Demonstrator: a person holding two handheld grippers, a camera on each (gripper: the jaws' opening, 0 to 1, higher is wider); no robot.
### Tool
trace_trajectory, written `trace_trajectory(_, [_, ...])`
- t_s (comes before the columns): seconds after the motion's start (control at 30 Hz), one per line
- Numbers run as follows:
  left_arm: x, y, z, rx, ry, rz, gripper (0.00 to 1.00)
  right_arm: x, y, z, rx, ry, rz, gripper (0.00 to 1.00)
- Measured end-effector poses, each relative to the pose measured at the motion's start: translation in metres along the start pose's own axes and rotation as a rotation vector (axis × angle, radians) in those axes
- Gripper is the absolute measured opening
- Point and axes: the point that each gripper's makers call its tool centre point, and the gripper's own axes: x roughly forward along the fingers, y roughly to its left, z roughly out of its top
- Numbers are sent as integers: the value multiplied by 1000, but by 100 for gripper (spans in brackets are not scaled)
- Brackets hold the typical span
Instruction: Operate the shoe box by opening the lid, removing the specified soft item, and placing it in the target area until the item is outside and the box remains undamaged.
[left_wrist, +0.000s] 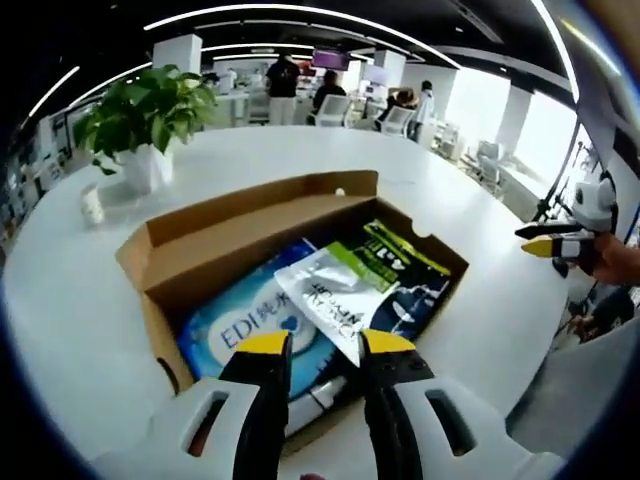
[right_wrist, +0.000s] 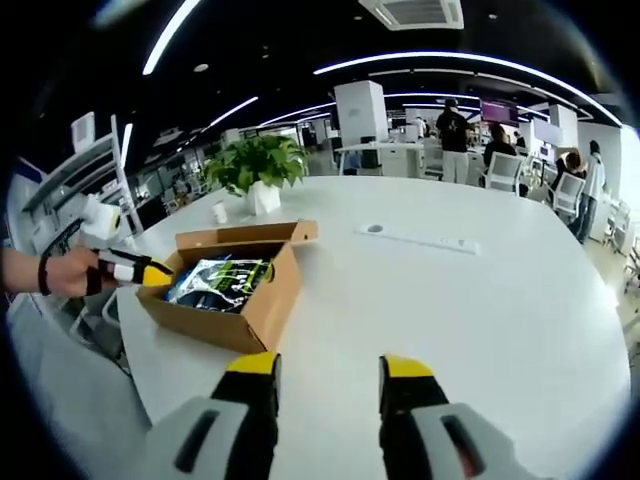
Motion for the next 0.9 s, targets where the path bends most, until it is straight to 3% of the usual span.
trace_trajectory(0.5, [20, 1, -11, -43, 63, -23, 26, -9, -3, -1, -16, 0, -10, 36])
trace_trajectory(0.9, [30, -3, -14, -117, 96, -82, 21, -2, 3, 2, -44, 12, -1, 36])
